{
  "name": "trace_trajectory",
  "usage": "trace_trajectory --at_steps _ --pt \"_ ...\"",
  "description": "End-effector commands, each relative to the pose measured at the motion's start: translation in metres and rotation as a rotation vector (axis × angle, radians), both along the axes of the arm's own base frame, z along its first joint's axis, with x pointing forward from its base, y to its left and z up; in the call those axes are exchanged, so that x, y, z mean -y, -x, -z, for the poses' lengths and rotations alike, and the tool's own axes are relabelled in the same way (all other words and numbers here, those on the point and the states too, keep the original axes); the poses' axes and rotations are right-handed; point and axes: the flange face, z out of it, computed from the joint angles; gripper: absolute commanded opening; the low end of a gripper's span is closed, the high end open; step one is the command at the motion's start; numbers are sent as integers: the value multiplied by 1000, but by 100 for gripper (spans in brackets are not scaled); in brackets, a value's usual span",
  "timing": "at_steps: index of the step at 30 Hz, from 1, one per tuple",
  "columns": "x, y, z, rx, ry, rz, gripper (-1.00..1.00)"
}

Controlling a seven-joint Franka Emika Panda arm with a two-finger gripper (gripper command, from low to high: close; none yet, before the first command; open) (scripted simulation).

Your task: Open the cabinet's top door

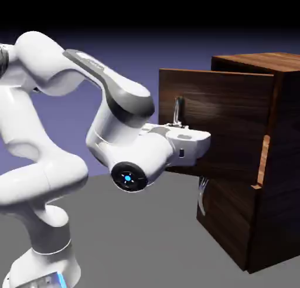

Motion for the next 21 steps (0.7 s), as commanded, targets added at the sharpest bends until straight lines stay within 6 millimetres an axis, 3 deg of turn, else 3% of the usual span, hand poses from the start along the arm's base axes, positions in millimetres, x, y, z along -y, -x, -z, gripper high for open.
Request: trace_trajectory --at_steps 1,10,21 --pt "7 1 0 0 0 -26 -100" --pt "73 0 0 0 0 -280 -100" --pt "149 -24 0 0 0 -586 -100"
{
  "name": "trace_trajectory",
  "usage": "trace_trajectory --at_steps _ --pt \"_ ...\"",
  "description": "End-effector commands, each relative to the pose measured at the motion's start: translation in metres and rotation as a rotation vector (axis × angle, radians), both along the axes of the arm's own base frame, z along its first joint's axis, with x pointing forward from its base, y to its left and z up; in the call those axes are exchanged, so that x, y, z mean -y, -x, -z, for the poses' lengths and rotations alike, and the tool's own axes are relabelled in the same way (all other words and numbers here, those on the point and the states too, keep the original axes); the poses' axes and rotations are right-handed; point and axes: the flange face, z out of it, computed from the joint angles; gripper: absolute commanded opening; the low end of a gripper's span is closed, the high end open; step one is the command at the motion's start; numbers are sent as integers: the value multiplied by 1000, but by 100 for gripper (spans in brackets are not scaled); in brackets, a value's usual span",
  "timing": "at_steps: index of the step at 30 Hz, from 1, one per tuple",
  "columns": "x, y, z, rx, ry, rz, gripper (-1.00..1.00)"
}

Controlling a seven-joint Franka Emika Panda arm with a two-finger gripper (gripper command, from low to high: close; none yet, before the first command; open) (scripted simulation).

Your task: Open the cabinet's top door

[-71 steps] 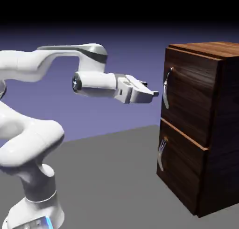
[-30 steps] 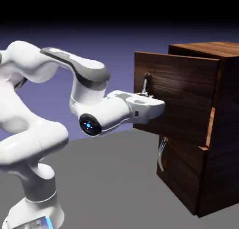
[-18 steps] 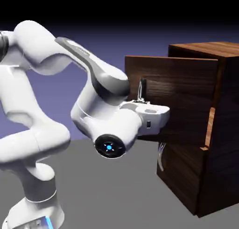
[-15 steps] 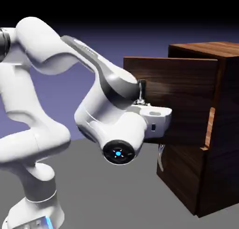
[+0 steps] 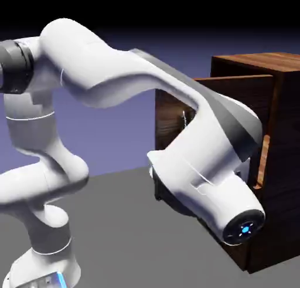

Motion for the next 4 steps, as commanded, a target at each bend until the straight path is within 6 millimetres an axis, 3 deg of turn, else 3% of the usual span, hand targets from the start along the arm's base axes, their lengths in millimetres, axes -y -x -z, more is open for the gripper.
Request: trace_trajectory --at_steps 1,3,4 --pt "8 -1 0 0 0 -17 -100" --pt "18 -6 0 0 0 -59 -100" --pt "18 -6 0 0 0 -59 100"
